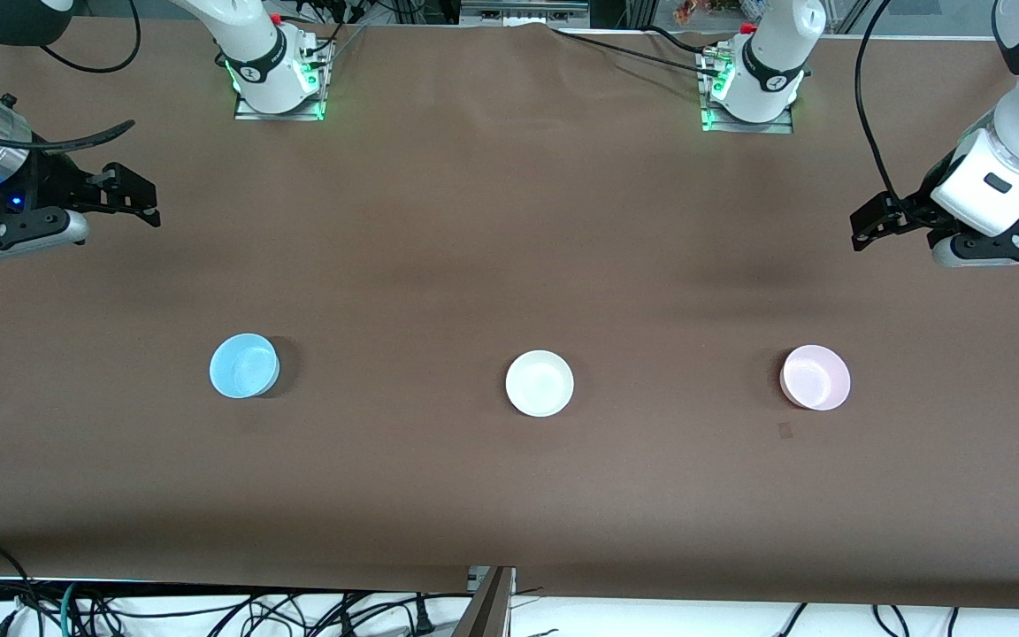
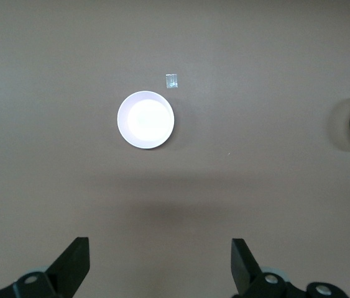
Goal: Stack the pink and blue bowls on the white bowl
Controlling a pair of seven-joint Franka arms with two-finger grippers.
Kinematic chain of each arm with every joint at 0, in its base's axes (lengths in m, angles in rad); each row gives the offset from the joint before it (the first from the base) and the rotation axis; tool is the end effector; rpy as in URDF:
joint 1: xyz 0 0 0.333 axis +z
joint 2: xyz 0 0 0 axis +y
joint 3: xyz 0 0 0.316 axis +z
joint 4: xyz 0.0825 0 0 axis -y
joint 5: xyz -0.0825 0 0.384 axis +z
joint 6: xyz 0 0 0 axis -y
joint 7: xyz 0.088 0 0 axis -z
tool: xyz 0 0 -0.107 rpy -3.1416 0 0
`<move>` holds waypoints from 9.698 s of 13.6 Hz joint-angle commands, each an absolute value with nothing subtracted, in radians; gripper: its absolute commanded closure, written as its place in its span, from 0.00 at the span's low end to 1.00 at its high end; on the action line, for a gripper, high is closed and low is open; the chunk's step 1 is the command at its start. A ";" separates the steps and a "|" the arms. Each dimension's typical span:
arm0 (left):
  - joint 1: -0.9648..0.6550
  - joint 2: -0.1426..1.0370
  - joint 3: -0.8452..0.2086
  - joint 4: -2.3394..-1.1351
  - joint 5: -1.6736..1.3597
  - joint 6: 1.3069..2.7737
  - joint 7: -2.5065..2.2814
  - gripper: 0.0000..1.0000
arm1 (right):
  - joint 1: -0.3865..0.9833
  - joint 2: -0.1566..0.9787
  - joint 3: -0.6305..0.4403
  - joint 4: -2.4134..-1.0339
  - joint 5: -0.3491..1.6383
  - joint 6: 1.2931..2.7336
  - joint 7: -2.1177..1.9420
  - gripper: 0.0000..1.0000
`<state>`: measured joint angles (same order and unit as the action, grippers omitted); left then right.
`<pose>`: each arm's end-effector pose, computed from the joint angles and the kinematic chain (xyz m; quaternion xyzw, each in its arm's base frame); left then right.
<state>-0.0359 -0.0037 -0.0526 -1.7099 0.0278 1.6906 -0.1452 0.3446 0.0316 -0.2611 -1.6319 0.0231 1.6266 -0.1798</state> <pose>0.5573 -0.0468 0.5709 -0.9995 -0.0266 0.0061 0.0147 0.5638 0.0517 0.5833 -0.9913 -0.1304 0.0175 0.0083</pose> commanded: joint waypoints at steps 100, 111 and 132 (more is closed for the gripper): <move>-0.290 0.907 -0.261 -1.270 -0.112 2.361 0.051 1.00 | 0.253 0.640 -0.287 -1.782 0.255 2.335 -0.393 0.33; -0.285 0.881 -0.261 -1.272 -0.109 2.352 0.037 0.00 | 0.259 0.641 -0.287 -1.764 0.413 2.325 -0.297 1.00; -0.204 0.394 -0.021 -1.152 0.060 1.592 0.029 0.00 | 0.317 0.635 0.050 -1.444 0.411 2.086 0.462 1.00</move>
